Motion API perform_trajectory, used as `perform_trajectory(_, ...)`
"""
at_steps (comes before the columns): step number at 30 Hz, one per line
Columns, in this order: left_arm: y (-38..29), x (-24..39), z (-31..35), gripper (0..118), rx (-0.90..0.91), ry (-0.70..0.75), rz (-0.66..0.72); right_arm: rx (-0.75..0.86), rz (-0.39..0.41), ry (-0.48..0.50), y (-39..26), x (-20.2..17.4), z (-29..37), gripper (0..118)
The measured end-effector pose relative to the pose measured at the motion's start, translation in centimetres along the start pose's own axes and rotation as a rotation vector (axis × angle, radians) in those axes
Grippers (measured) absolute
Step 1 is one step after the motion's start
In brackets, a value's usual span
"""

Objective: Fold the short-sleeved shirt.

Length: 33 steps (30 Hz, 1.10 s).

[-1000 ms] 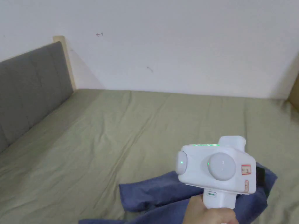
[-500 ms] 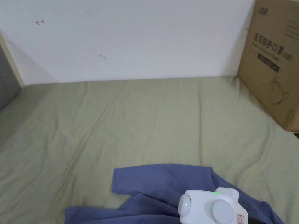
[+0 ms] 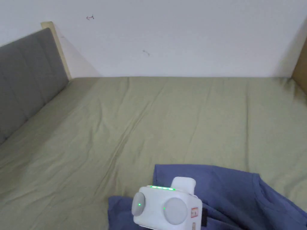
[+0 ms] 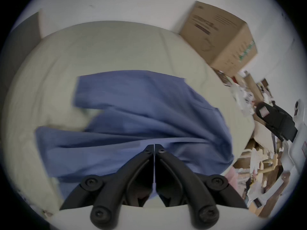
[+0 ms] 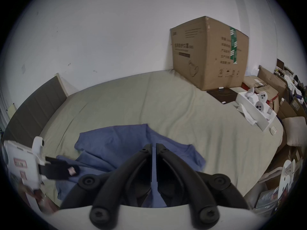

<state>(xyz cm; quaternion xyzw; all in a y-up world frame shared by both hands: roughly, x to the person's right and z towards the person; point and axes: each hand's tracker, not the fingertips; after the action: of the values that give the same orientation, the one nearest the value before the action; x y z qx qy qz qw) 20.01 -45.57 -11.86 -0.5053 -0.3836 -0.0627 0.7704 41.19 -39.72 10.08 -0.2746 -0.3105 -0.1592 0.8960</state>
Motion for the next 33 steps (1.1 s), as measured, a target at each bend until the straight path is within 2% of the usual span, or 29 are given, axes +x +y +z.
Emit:
perform_trajectory(2, 0.5, -4.1, 1.1, 23, -0.004, 0.115, 0.037, -0.013, 0.024, 0.013, -0.1, -0.9, -0.6, 6)
perform_trajectory(3, 0.8, -6.4, 1.4, 51, -0.002, 0.171, 0.097, -0.019, 0.038, 0.017, -0.2, -1.3, -1.0, 6)
perform_trajectory(4, 1.2, -8.7, 1.4, 63, -0.008, 0.229, 0.176, -0.029, 0.049, 0.025, -0.3, -1.7, -1.4, 6)
perform_trajectory(6, 2.0, -13.3, 1.0, 64, 0.002, 0.258, 0.341, -0.053, 0.059, 0.041, -0.7, -2.4, -2.1, 6)
perform_trajectory(8, 2.4, -16.7, 0.0, 65, -0.025, 0.280, 0.395, -0.082, 0.067, 0.067, -1.1, -3.0, -2.8, 6)
perform_trajectory(9, 2.8, -17.7, -0.8, 69, -0.048, 0.309, 0.397, -0.090, 0.075, 0.070, -1.2, -3.2, -3.0, 6)
perform_trajectory(12, 2.5, -19.1, -3.1, 91, -0.103, 0.368, 0.339, -0.113, 0.112, 0.068, -1.7, -4.0, -3.8, 6)
perform_trajectory(14, 2.0, -18.9, -4.5, 92, -0.106, 0.347, 0.345, -0.127, 0.120, 0.070, -1.8, -4.3, -4.3, 6)
perform_trajectory(16, 1.7, -18.0, -4.5, 87, -0.056, 0.403, 0.305, -0.139, 0.118, 0.075, -2.0, -4.4, -4.7, 6)
perform_trajectory(17, 1.5, -17.4, -4.3, 77, -0.058, 0.419, 0.291, -0.145, 0.116, 0.077, -2.1, -4.5, -4.8, 6)
perform_trajectory(19, 1.7, -16.6, -3.6, 41, -0.035, 0.434, 0.229, -0.152, 0.118, 0.089, -2.3, -4.4, -5.1, 6)
perform_trajectory(20, 1.8, -16.4, -3.2, 16, -0.033, 0.428, 0.210, -0.154, 0.119, 0.093, -2.3, -4.4, -5.2, 6)
perform_trajectory(21, 1.8, -16.4, -2.8, 3, -0.026, 0.425, 0.213, -0.156, 0.120, 0.095, -2.3, -4.5, -5.2, 6)
perform_trajectory(23, 2.0, -16.2, -1.7, 3, -0.015, 0.410, 0.243, -0.153, 0.121, 0.103, -2.3, -4.5, -5.4, 7)
perform_trajectory(25, 1.8, -15.9, -0.6, 3, 0.020, 0.409, 0.230, -0.152, 0.112, 0.136, -1.5, -4.3, -5.8, 20)
perform_trajectory(26, 1.8, -15.8, -0.1, 3, 0.029, 0.403, 0.228, -0.155, 0.107, 0.154, -1.1, -4.3, -6.0, 34)
perform_trajectory(28, 1.8, -16.0, 0.9, 3, 0.051, 0.356, 0.249, -0.178, 0.051, 0.291, 0.2, -4.1, -6.9, 82)
perform_trajectory(29, 1.8, -16.1, 1.3, 3, 0.067, 0.324, 0.275, -0.187, 0.003, 0.340, 0.8, -4.1, -7.5, 99)
perform_trajectory(31, 1.6, -16.3, 2.1, 3, 0.081, 0.320, 0.284, -0.134, -0.079, 0.423, 1.8, -4.6, -8.4, 107)
perform_trajectory(32, 1.5, -16.2, 2.4, 3, 0.085, 0.324, 0.287, -0.111, -0.120, 0.440, 2.4, -4.9, -9.1, 110)
perform_trajectory(33, 1.5, -16.3, 2.4, 3, 0.091, 0.325, 0.286, -0.126, -0.128, 0.432, 3.2, -5.3, -9.7, 115)
